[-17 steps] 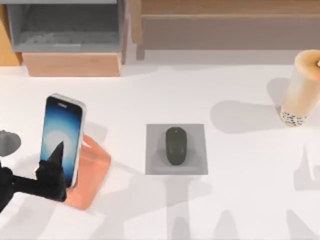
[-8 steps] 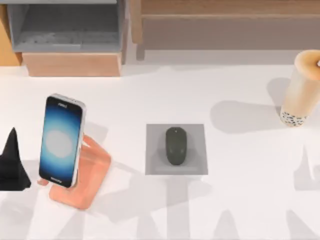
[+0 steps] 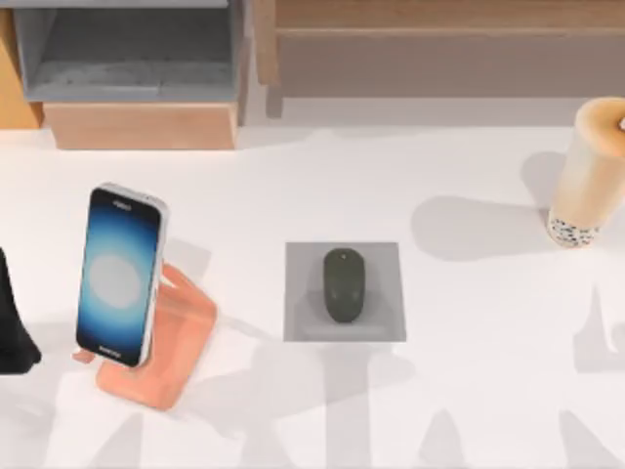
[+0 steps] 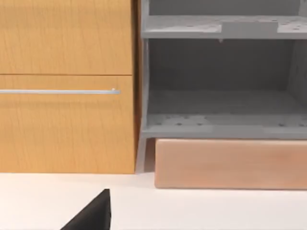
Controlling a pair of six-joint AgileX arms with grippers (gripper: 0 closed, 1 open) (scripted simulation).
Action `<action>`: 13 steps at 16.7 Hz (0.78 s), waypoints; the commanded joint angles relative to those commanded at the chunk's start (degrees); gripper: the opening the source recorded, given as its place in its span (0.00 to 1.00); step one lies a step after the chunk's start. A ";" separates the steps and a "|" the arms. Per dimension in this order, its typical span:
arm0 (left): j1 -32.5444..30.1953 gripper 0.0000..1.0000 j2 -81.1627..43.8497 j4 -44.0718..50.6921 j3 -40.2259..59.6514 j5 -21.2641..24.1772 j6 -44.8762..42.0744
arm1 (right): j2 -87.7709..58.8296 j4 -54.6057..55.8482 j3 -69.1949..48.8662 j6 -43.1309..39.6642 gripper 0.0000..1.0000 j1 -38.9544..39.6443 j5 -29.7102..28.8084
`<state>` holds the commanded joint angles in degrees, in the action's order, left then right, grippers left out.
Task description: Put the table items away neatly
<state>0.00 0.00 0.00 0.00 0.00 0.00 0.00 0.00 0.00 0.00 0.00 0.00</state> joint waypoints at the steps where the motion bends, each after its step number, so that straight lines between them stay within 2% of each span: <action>1: 0.00 1.00 0.00 0.00 0.00 0.00 0.00 | 0.00 0.00 0.00 0.00 1.00 0.00 0.00; 7: 0.00 1.00 0.00 0.00 0.00 0.00 0.00 | -8.86 6.70 1.49 1.29 1.00 0.37 -0.38; 13: 0.00 1.00 0.00 0.00 0.00 0.00 0.00 | -38.36 25.70 2.83 3.84 1.00 2.26 -2.33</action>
<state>0.00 0.00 0.00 0.00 0.00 0.00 -38.36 25.70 2.83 3.84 2.26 -2.33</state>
